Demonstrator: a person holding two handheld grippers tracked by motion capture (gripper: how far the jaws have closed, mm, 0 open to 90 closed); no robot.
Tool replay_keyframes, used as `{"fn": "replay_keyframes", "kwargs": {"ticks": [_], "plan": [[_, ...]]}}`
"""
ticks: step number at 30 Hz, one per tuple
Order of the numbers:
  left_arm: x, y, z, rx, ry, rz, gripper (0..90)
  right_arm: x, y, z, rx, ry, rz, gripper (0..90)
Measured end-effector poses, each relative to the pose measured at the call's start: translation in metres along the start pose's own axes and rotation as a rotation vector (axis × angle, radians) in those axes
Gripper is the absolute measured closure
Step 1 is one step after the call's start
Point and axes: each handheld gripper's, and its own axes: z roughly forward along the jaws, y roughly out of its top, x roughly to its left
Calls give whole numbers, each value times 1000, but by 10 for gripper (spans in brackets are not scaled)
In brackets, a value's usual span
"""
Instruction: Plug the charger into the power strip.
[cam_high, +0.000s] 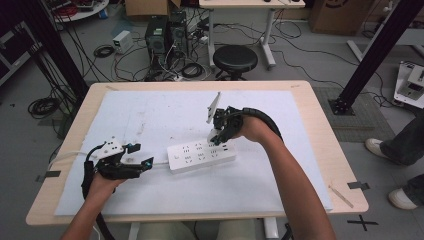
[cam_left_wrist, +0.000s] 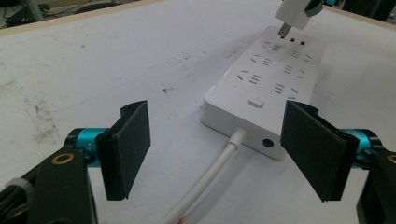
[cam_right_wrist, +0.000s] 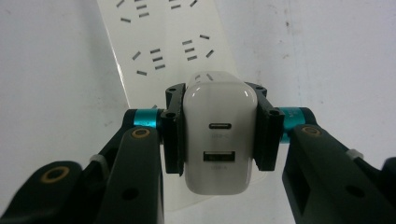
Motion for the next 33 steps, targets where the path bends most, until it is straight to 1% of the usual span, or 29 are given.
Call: {"fn": "replay_keyframes", "kwargs": {"ticks": [4,9,11,13,14,16,19,20,21,24,26,27,28,29,30,33], "plan": [[0,-1,0,0,0,0,245,0,0,6,17,2,-47,634],[1,-1,0,-2,-1,2,245,-1,1,10,22,3,-72,634],[1,-1,0,-2,-4,-1,245,0,2,11,34,2,-98,634],[1,-1,0,-1,-2,-1,245,0,2,13,33,6,-114,634],[1,-1,1,0,-6,-3,245,0,3,13,32,5,-135,634],[1,-1,1,0,-6,-2,245,0,6,14,49,8,-151,635],[1,-2,2,1,-7,-3,245,1,15,15,109,11,-191,635],[0,-2,2,0,-7,-4,245,1,19,18,138,15,-202,635],[0,-3,2,-2,-8,-5,245,0,23,19,152,24,-211,636],[0,-3,2,-4,-7,-12,245,-2,31,21,194,40,-211,637],[0,-3,2,-5,-8,-12,245,-3,33,22,199,46,-218,637],[0,-4,1,-6,-7,-16,245,-4,39,26,233,57,-226,637],[0,-4,1,-5,-8,-16,245,-2,40,29,268,56,-219,636],[0,-4,0,-7,-5,-15,245,-1,41,33,280,52,-248,637],[0,-4,0,-8,-6,-15,245,-2,43,34,284,60,-249,637],[1,-4,-1,-8,-3,-16,245,-2,43,34,287,62,-245,637]]}}
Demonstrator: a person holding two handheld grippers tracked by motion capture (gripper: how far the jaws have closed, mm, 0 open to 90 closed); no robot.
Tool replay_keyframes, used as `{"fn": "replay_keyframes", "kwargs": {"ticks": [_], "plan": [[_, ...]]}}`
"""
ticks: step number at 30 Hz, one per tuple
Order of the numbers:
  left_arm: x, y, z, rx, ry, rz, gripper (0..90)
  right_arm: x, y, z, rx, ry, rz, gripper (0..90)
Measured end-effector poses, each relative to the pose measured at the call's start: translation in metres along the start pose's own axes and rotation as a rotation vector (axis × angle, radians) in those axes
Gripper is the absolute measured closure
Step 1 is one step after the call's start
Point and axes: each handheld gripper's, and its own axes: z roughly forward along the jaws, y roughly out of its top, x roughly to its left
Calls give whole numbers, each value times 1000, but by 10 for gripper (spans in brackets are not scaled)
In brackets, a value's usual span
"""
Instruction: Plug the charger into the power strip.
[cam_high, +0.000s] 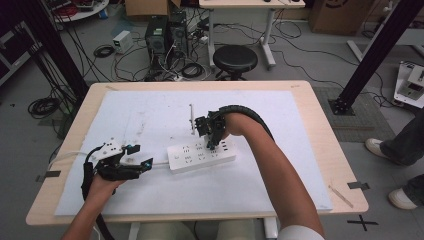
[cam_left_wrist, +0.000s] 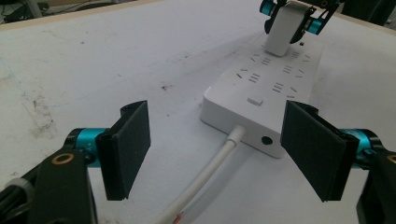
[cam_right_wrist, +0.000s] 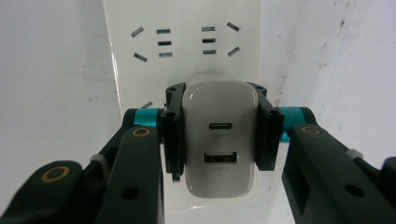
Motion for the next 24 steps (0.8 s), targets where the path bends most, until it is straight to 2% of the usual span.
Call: {"fn": "replay_keyframes", "kwargs": {"ticks": [4,8,13,16,19,20,21,22,24], "plan": [[-1,1,1,1,-2,-3,245,0,2,0,11,5,10,638],[-2,0,1,-1,-2,-2,245,-5,4,3,22,29,0,639],[-1,0,0,-1,0,-3,244,-8,1,4,8,51,19,636],[0,0,0,0,1,-4,245,-8,1,4,3,48,17,634],[0,1,-2,-1,2,-4,245,-3,-2,4,-20,20,8,628],[0,2,-3,-3,4,-4,245,-1,-8,3,-65,1,8,598],[0,2,-3,-3,4,-4,245,-1,-8,3,-65,1,8,598],[0,1,-3,-4,6,-7,245,2,-16,1,-109,-18,68,470],[1,1,-3,-3,7,-8,244,3,-24,-3,-157,-38,166,329]]}}
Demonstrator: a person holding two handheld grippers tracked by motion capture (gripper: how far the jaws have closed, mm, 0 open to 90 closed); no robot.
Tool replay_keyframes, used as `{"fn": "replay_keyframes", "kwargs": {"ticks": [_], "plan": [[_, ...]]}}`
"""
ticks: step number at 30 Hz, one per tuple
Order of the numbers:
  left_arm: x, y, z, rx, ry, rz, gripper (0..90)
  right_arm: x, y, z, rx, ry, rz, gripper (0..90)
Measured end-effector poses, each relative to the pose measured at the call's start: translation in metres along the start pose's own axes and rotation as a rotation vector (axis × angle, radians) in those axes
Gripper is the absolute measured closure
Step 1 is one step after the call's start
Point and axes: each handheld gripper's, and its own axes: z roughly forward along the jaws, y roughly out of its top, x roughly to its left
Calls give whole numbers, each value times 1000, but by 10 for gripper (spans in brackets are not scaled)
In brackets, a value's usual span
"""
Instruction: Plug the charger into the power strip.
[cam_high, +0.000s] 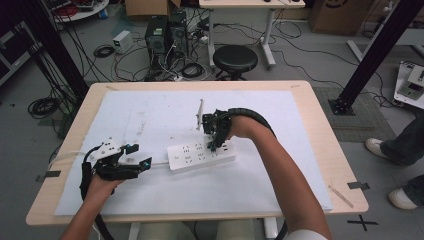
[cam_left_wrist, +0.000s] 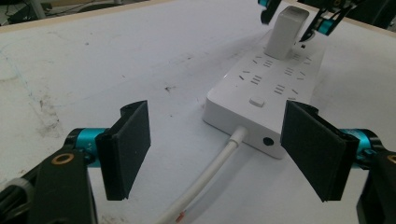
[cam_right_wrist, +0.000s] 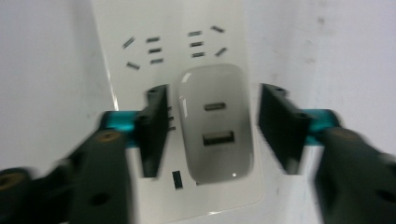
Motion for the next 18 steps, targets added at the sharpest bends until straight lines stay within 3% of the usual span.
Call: {"fn": "replay_keyframes", "kwargs": {"ticks": [2,3,4,5,7,9,12,13,18], "plan": [[0,0,0,-2,4,0,245,0,-9,-6,-75,-13,111,235],[0,0,0,-2,4,0,245,0,-9,-6,-75,-13,111,235],[0,0,0,-5,4,-3,245,0,-13,-9,-99,-13,161,226],[0,0,0,-5,4,-3,245,0,-13,-9,-99,-13,161,226],[-1,2,-1,-7,5,-2,244,2,-28,-21,-187,-63,268,219],[-1,2,-1,-7,8,0,245,6,-37,-29,-247,-78,329,219],[-1,2,-2,-12,9,-1,245,13,-52,-39,-300,-127,363,219],[-1,2,-2,-14,8,-3,245,16,-57,-41,-304,-126,399,219],[-2,3,-3,-23,12,-5,245,29,-80,-50,-360,-159,490,211]]}}
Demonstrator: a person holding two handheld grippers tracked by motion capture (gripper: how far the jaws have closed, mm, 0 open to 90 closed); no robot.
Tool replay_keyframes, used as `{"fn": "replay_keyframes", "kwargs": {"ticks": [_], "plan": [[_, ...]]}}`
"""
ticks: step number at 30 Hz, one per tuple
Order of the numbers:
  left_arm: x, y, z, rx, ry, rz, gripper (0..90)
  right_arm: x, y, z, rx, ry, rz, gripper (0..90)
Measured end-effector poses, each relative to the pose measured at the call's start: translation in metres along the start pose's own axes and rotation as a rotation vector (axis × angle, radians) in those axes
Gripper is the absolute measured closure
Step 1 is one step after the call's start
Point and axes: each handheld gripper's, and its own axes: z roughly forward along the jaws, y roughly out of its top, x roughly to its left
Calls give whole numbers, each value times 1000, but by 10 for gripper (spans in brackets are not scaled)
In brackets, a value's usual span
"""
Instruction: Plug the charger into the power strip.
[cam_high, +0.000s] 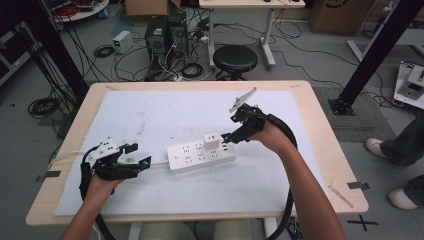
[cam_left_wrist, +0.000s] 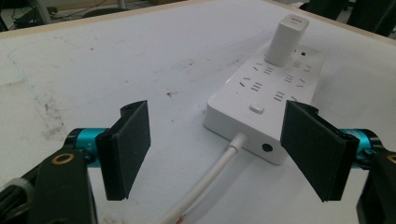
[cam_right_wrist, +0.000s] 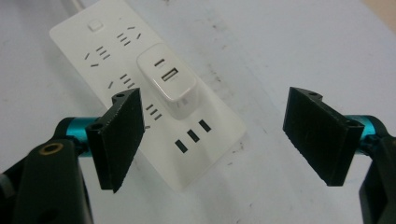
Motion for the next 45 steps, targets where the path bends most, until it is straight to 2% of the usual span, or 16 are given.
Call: {"fn": "replay_keyframes", "kwargs": {"ticks": [4,6,9,20,25,27,34,45], "plan": [[-1,0,-1,0,5,-3,245,4,-14,-11,-56,-37,65,206],[-1,0,-2,-3,7,-2,245,7,-21,-14,-71,-71,93,205],[-1,0,-4,-9,12,-5,245,10,-33,-19,-97,-101,108,206],[0,3,-8,-28,26,-4,245,23,-83,-37,-190,-191,244,205],[0,6,-10,-35,34,-5,244,30,-105,-46,-232,-248,278,205],[0,5,-10,-38,38,-8,245,32,-113,-49,-249,-254,300,204],[-2,5,-11,-35,38,-8,245,33,-132,-51,-265,-273,329,204],[-2,6,-10,-32,48,-10,245,33,-139,-52,-273,-283,340,204]]}}
